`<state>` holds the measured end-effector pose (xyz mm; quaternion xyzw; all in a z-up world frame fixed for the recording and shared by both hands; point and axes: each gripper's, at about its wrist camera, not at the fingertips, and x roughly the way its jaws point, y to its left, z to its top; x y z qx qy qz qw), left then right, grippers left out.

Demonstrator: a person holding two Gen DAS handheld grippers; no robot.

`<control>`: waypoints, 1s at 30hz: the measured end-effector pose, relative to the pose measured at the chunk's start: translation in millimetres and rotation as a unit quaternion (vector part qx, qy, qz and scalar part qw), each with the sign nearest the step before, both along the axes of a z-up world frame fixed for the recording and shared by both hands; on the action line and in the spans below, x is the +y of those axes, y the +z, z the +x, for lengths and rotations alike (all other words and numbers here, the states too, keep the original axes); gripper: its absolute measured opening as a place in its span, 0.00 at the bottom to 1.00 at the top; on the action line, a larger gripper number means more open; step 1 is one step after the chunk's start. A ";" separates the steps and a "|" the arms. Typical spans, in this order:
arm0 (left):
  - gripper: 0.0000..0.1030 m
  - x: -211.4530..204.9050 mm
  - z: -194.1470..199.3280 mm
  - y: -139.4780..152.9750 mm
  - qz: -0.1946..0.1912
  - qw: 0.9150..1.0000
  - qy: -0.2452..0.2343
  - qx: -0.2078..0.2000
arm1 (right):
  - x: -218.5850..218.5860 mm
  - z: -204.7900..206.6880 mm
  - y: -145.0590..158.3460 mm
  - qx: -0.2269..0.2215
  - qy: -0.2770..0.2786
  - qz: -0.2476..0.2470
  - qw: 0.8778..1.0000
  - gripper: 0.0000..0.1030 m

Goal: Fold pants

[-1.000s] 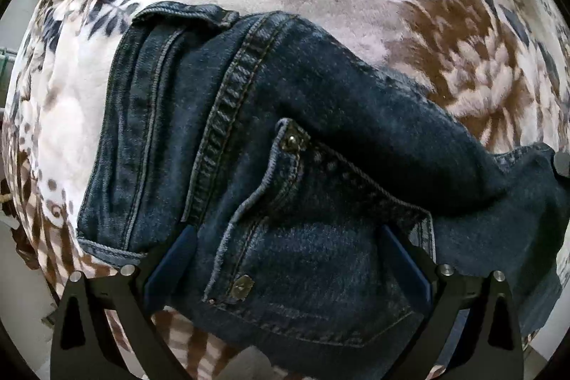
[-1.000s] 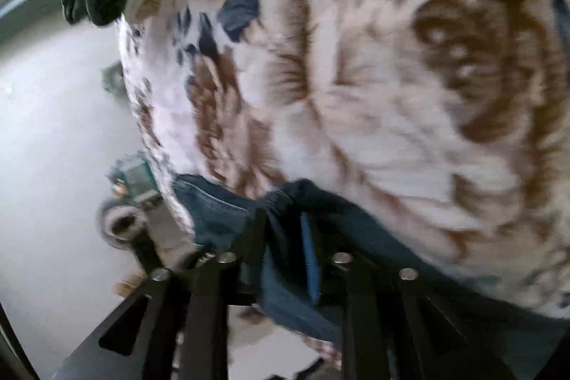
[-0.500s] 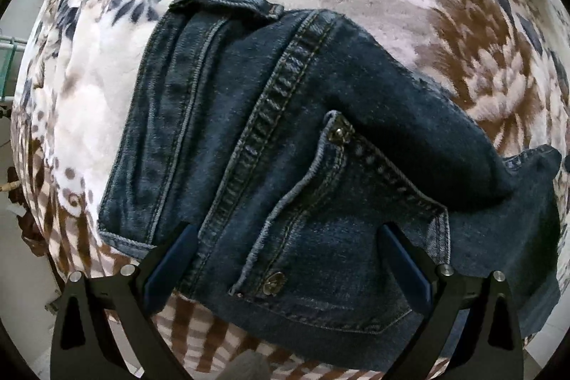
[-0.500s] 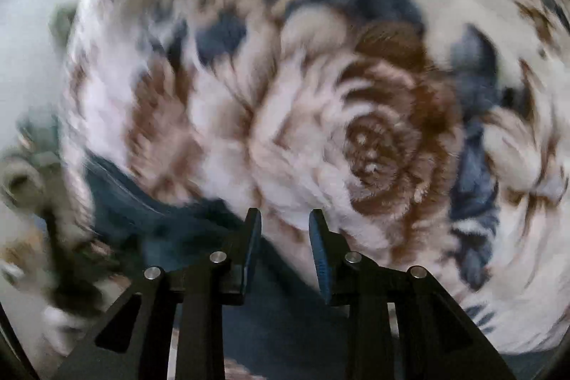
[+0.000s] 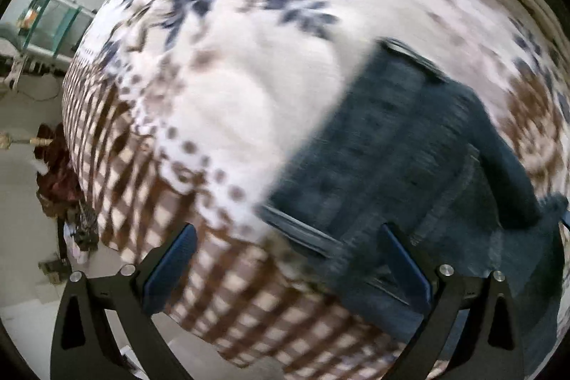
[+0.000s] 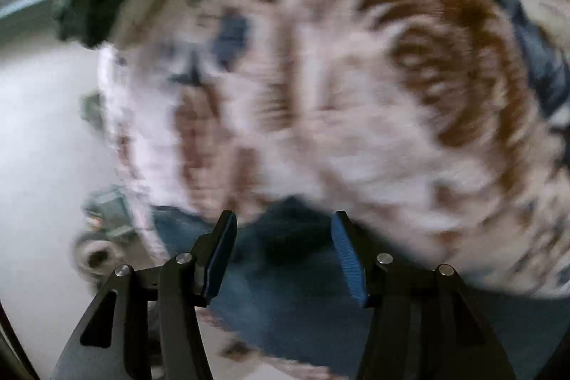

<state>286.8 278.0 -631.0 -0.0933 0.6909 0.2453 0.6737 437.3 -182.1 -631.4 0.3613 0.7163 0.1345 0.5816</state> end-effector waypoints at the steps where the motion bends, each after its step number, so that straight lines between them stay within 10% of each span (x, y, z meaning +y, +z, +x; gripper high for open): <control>1: 1.00 12.5 -2.8 2.4 -0.004 1.000 0.006 -0.001 | 10.1 -0.5 10.6 -0.013 0.004 0.004 1.000 0.57; 6: 1.00 34.8 21.9 -5.0 -0.061 0.997 -0.011 -0.038 | 109.2 12.6 38.7 -0.073 0.173 -0.083 0.979 0.59; 11: 0.95 23.3 72.2 -48.8 -0.126 0.986 -0.109 -0.020 | 127.8 8.9 25.2 -0.083 0.211 -0.225 0.948 0.59; 12: 0.87 22.3 75.6 -51.7 -0.135 0.983 -0.124 -0.030 | 119.8 7.5 24.7 -0.081 0.201 -0.241 0.946 0.59; 14: 0.37 16.9 73.9 -41.5 -0.142 0.975 -0.155 -0.073 | 93.5 1.1 23.9 -0.066 0.168 -0.267 0.947 0.59; 17: 0.16 -6.8 58.8 -22.2 -0.062 0.969 -0.215 -0.104 | 47.9 -13.3 26.3 -0.044 0.111 -0.283 0.952 0.59; 19: 0.17 -15.9 49.1 -19.9 -0.015 0.966 -0.236 -0.101 | 26.7 -25.7 29.1 -0.029 0.084 -0.300 0.950 0.59; 25: 0.23 10.2 47.7 -43.3 -0.041 0.972 -0.216 -0.079 | -27.9 -64.7 42.2 0.004 0.035 -0.322 0.946 0.59; 30: 0.37 -1.3 55.2 0.2 -0.044 0.980 -0.178 -0.076 | -72.1 -105.8 59.0 -0.008 -0.034 -0.270 0.962 0.59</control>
